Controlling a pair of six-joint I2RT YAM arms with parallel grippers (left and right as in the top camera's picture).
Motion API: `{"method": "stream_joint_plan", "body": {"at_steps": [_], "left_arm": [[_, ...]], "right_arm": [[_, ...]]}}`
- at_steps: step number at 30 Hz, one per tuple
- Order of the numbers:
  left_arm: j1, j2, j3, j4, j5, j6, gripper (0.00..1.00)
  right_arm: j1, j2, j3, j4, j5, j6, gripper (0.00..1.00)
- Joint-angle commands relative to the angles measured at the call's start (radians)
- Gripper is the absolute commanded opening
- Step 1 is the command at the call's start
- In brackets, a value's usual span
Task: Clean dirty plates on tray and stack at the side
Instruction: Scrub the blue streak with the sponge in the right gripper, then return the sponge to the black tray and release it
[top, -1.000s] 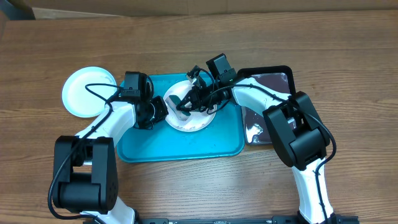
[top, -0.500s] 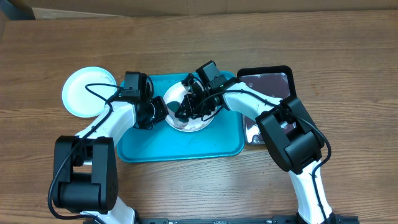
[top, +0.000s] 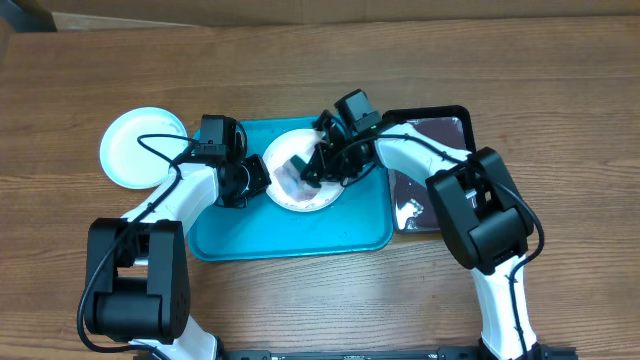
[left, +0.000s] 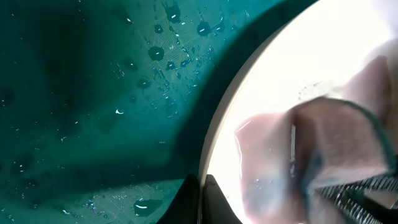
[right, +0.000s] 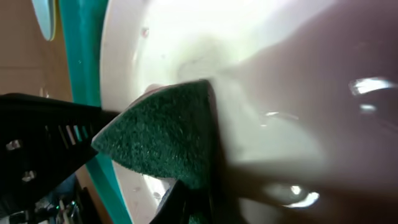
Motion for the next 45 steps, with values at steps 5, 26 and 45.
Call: {"method": "stream_joint_plan", "body": {"at_steps": [5, 26, 45], "left_arm": [[-0.008, 0.012, 0.012, 0.001, 0.015, 0.027, 0.05], [-0.008, 0.011, 0.012, 0.0, 0.015, 0.027, 0.04], [-0.008, 0.012, 0.013, 0.0, 0.015, 0.027, 0.04]], "right_arm": [[-0.016, -0.031, -0.003, -0.024, 0.212, -0.033, 0.04], [-0.016, -0.175, 0.0, -0.112, 0.462, -0.055, 0.04], [-0.117, -0.407, 0.011, -0.467, 0.809, -0.082, 0.04]]}}
